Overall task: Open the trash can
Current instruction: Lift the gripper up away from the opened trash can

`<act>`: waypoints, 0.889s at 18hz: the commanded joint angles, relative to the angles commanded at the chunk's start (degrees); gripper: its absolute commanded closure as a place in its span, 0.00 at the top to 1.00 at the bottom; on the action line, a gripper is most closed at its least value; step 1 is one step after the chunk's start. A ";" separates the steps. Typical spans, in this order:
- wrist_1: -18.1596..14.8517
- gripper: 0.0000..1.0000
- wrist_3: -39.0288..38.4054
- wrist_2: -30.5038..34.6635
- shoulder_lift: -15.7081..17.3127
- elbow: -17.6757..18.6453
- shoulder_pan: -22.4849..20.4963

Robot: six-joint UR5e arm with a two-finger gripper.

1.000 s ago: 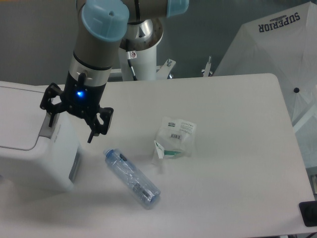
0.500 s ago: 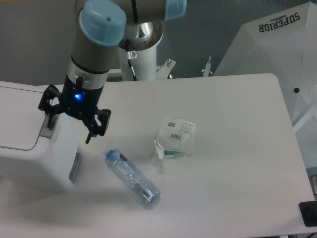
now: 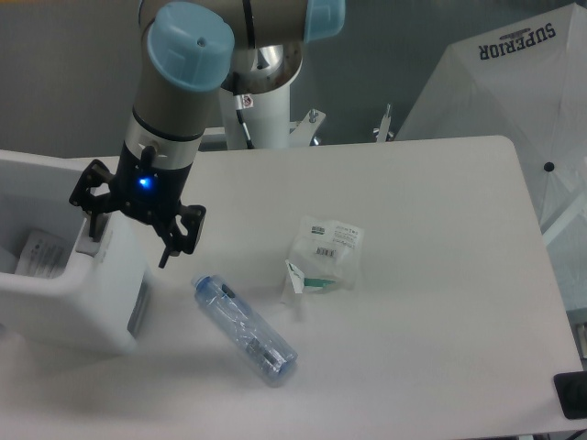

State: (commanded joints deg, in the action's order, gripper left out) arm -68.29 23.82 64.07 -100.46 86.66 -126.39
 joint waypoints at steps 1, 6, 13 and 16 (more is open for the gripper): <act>0.00 1.00 -0.09 0.00 0.09 0.00 0.00; 0.00 1.00 0.00 -0.09 0.44 -0.79 -0.09; 3.33 1.00 0.79 0.61 0.70 -0.62 -3.51; 4.65 1.00 0.88 3.24 0.62 -0.09 -5.71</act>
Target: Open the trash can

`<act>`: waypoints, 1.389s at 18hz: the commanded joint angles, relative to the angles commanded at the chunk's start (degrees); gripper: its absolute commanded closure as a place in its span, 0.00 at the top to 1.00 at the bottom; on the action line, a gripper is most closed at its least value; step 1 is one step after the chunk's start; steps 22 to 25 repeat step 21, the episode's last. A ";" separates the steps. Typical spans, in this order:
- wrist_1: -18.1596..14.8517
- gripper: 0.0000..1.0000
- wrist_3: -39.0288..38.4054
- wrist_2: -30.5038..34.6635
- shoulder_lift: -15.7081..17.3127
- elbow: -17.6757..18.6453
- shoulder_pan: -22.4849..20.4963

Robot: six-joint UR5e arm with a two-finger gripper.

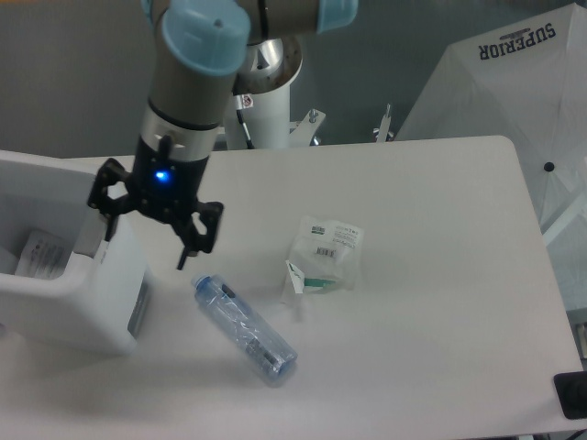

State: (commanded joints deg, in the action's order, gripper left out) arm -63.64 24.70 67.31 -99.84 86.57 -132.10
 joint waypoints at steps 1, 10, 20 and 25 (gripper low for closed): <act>0.61 1.00 0.00 1.49 0.00 0.53 -0.35; 1.32 1.00 10.71 14.78 -2.46 2.90 -8.26; 1.23 1.00 39.70 18.55 -6.59 3.69 -18.19; 1.23 1.00 40.34 19.16 -6.94 3.69 -18.20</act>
